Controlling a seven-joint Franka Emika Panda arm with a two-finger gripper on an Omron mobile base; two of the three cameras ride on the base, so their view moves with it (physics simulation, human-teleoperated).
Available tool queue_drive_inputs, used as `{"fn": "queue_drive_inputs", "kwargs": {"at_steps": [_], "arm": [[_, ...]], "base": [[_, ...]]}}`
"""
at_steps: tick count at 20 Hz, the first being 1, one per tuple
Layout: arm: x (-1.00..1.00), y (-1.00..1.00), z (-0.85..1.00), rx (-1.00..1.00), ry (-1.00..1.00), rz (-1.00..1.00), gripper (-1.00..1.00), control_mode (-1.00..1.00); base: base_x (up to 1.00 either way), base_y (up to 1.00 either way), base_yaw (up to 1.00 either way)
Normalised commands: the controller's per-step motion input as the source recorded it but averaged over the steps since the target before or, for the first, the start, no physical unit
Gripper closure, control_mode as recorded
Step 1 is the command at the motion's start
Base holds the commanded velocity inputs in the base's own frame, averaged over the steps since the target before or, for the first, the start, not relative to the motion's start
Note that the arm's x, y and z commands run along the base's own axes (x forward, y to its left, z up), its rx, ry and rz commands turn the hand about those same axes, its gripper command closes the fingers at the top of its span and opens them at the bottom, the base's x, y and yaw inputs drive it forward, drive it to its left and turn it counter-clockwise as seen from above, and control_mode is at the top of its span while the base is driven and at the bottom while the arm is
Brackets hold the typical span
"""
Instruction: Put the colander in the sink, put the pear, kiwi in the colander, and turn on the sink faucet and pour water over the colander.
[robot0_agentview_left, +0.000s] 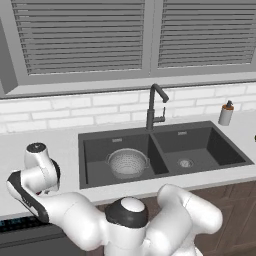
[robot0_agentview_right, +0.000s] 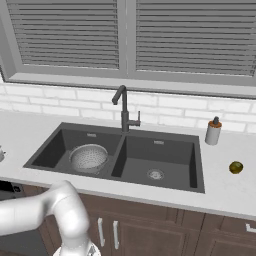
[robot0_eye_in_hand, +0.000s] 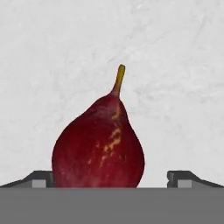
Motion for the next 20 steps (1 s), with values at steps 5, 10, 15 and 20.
{"fn": "queue_drive_inputs", "kwargs": {"at_steps": [5, 10, 15, 20], "arm": [[0.15, 0.03, -0.17, 0.00, 0.02, 0.01, -1.00, -1.00], [0.11, 0.01, -0.15, 0.00, 0.01, 0.02, -1.00, -1.00], [0.09, 0.06, -0.20, 0.00, 0.00, 0.03, -1.00, -1.00], [0.01, 0.07, -0.19, 0.00, 0.00, 0.03, 1.00, -1.00]], "base": [[0.00, 0.00, 0.00], [0.00, 0.00, 0.00], [0.00, 0.00, 0.00], [0.00, 0.00, 0.00]]}}
